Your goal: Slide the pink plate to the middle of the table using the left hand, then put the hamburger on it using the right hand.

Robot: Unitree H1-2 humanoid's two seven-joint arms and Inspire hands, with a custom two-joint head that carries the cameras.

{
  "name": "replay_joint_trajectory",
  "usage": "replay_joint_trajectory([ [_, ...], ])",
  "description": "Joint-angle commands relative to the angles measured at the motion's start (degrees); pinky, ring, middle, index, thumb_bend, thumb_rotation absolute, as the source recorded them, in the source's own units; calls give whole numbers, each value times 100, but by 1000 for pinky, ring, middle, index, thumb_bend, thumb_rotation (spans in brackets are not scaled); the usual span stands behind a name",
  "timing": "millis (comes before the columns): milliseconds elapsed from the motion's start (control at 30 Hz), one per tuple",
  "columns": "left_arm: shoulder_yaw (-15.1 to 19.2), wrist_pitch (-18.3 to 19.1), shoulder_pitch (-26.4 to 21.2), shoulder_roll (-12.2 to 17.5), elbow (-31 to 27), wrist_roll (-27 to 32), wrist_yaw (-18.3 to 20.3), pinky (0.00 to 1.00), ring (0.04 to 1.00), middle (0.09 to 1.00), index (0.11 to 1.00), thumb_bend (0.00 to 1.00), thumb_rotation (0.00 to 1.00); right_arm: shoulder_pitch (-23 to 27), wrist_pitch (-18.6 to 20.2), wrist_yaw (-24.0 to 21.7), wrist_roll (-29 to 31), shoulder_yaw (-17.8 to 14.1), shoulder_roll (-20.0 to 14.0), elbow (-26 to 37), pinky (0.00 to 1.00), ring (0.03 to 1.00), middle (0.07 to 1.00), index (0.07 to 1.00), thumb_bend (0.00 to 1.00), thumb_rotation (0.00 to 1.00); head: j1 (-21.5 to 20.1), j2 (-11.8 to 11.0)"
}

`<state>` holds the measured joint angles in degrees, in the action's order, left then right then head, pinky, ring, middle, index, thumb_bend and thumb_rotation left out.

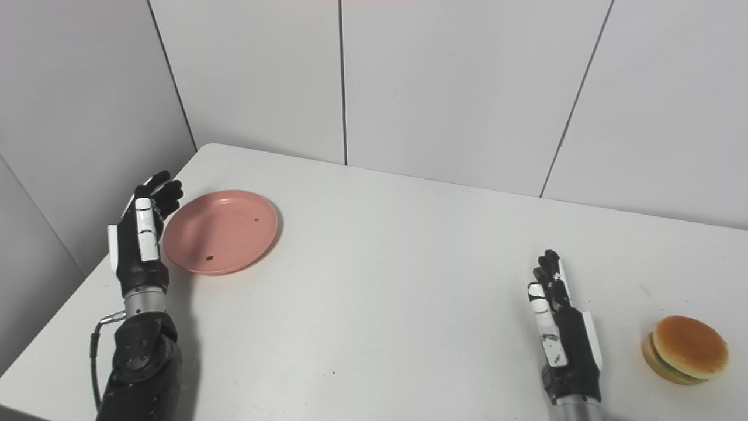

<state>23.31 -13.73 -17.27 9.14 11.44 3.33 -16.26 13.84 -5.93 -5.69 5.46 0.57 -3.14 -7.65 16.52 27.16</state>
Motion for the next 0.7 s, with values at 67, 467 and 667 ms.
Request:
replay_joint_trajectory([
  [67,121,-613,-250,257,221,-211,-315,726,707,703,689,633,1000,-209,-65,-13,-31,-33,-48,-210,1000,1000,1000,1000,521,837,-14,9],
  [467,258,-1093,-294,694,1097,-404,-817,712,706,707,698,555,1000,-217,-32,-43,44,-57,-38,-195,1000,1000,1000,1000,504,827,-10,29],
  [667,257,-1119,-371,728,1415,-236,-756,753,731,739,737,510,1000,-217,-46,3,-136,-10,-64,-157,1000,1000,1000,1000,543,836,-43,42],
])
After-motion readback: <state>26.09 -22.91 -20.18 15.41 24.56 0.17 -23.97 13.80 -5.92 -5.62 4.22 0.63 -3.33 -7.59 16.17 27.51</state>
